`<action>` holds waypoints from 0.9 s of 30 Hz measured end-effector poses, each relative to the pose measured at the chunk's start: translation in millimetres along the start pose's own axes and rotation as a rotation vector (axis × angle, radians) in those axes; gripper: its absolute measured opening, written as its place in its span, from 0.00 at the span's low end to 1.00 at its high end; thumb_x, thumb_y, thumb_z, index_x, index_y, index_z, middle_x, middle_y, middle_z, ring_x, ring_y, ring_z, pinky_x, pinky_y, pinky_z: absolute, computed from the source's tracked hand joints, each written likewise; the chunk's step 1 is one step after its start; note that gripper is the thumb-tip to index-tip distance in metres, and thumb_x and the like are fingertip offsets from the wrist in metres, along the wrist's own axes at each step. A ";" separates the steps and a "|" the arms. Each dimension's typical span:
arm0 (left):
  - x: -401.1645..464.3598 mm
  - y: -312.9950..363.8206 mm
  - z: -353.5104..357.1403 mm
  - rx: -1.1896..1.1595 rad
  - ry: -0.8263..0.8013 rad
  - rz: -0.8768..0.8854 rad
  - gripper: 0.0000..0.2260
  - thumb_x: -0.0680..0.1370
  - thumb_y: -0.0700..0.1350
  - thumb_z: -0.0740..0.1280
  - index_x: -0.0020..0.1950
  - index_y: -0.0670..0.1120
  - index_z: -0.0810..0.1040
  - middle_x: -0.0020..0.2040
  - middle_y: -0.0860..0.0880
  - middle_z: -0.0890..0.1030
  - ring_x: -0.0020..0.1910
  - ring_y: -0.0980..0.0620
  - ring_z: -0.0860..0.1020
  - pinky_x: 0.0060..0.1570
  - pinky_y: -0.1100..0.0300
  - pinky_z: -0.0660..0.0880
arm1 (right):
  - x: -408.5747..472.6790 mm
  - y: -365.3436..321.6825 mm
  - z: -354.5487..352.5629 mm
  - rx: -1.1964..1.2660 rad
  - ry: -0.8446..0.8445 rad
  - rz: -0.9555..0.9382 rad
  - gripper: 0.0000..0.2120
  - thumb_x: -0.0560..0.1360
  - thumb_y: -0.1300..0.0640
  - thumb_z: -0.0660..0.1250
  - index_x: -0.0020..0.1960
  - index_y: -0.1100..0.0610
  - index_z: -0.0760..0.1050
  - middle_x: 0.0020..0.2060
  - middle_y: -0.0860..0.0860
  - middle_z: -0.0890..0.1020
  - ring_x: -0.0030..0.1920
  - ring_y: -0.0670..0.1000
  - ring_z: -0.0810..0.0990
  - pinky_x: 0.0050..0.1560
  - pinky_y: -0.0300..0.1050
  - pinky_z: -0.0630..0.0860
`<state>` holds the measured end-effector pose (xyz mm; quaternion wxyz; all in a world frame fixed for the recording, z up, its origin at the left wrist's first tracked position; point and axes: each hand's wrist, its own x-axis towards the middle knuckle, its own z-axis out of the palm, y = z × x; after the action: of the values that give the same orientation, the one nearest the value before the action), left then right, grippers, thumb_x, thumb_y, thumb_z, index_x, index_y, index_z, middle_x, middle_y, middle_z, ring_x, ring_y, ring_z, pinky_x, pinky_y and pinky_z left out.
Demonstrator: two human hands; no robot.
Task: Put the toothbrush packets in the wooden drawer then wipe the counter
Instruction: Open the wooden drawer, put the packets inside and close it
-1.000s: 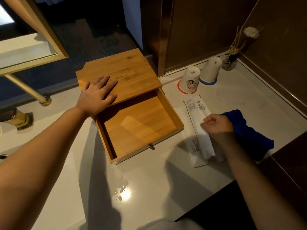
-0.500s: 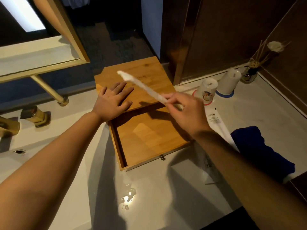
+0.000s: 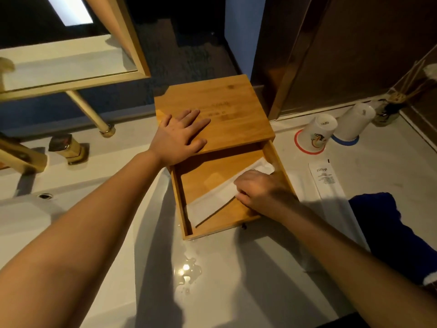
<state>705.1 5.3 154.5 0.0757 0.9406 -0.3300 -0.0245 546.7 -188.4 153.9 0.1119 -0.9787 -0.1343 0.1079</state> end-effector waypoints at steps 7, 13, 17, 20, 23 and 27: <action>0.5 -0.8 2.6 -0.003 0.011 -0.006 0.26 0.77 0.62 0.49 0.74 0.59 0.54 0.78 0.51 0.53 0.77 0.49 0.50 0.73 0.44 0.44 | -16.1 -30.7 -9.8 -0.148 -0.219 0.068 0.25 0.76 0.36 0.46 0.72 0.40 0.56 0.77 0.50 0.49 0.76 0.58 0.47 0.73 0.63 0.46; 0.3 -0.7 2.5 -0.007 0.003 -0.001 0.26 0.77 0.62 0.49 0.74 0.59 0.54 0.78 0.51 0.54 0.77 0.49 0.50 0.72 0.44 0.44 | -8.0 -27.6 6.5 -0.145 -0.401 0.191 0.30 0.73 0.31 0.42 0.73 0.36 0.40 0.77 0.50 0.39 0.75 0.60 0.36 0.68 0.71 0.36; 1.0 -1.4 2.8 -0.001 0.003 -0.002 0.26 0.77 0.62 0.49 0.74 0.59 0.54 0.78 0.51 0.54 0.77 0.49 0.50 0.72 0.44 0.44 | 11.2 -27.7 6.1 -0.157 -0.379 0.254 0.30 0.74 0.32 0.42 0.72 0.36 0.37 0.76 0.49 0.36 0.75 0.60 0.34 0.69 0.71 0.37; 1.1 -0.9 1.9 0.004 0.001 -0.006 0.26 0.76 0.62 0.48 0.74 0.59 0.54 0.78 0.51 0.54 0.77 0.49 0.50 0.72 0.44 0.44 | 25.2 -31.4 5.5 -0.163 -0.350 0.294 0.28 0.75 0.34 0.41 0.73 0.37 0.36 0.76 0.51 0.37 0.75 0.60 0.34 0.70 0.68 0.39; 1.2 0.3 2.4 0.010 0.000 -0.004 0.26 0.76 0.62 0.48 0.74 0.59 0.54 0.78 0.51 0.54 0.77 0.49 0.51 0.73 0.44 0.44 | 27.6 -34.0 4.6 -0.175 -0.280 0.281 0.27 0.77 0.36 0.43 0.73 0.38 0.39 0.77 0.52 0.40 0.76 0.61 0.38 0.72 0.66 0.41; 1.2 -0.2 2.2 0.004 0.011 -0.003 0.27 0.76 0.62 0.48 0.74 0.58 0.55 0.78 0.50 0.54 0.77 0.49 0.51 0.73 0.43 0.45 | 19.7 -17.8 -0.2 -0.221 -0.225 0.136 0.26 0.77 0.37 0.45 0.73 0.36 0.40 0.76 0.51 0.37 0.75 0.58 0.35 0.70 0.67 0.37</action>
<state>706.0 4.4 152.3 0.0754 0.9415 -0.3280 -0.0187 561.0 -166.1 154.9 -0.0194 -0.9736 -0.0906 0.2085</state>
